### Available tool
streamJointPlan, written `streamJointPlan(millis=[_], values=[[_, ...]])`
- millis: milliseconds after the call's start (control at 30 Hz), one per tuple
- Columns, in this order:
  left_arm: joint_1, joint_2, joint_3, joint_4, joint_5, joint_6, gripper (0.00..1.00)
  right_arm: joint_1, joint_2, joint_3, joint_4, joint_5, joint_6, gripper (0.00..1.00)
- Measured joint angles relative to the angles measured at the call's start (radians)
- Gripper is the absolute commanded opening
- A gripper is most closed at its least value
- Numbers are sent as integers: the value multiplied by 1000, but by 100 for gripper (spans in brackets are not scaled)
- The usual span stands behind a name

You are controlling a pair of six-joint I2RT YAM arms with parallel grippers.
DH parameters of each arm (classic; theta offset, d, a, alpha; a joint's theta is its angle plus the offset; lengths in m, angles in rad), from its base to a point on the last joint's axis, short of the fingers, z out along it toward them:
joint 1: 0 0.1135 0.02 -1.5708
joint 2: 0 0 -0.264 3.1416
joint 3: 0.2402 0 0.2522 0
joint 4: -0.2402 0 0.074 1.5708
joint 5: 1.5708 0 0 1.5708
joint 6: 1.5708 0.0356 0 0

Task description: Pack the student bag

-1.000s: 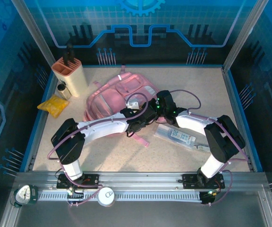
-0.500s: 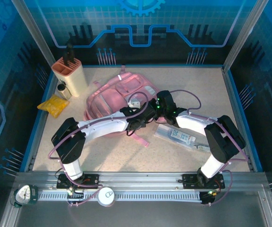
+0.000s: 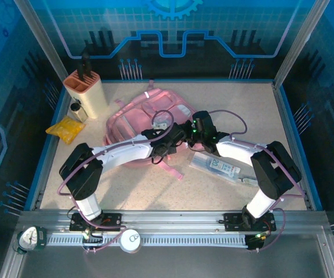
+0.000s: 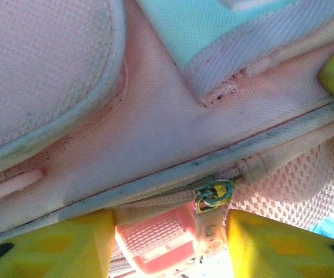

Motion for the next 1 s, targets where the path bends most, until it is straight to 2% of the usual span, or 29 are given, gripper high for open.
streamJointPlan(millis=[333, 767, 867, 1000], values=[[3, 12, 29, -35, -12, 16, 32, 0, 0, 0, 3, 3, 0, 0], [3, 35, 102, -53, -35, 122, 17, 0, 0, 0, 17, 3, 7, 0], [3, 38, 109, -65, -40, 135, 16, 0, 0, 0, 18, 3, 7, 0], [2, 46, 121, -86, -42, 132, 21, 0, 0, 0, 18, 3, 7, 0]])
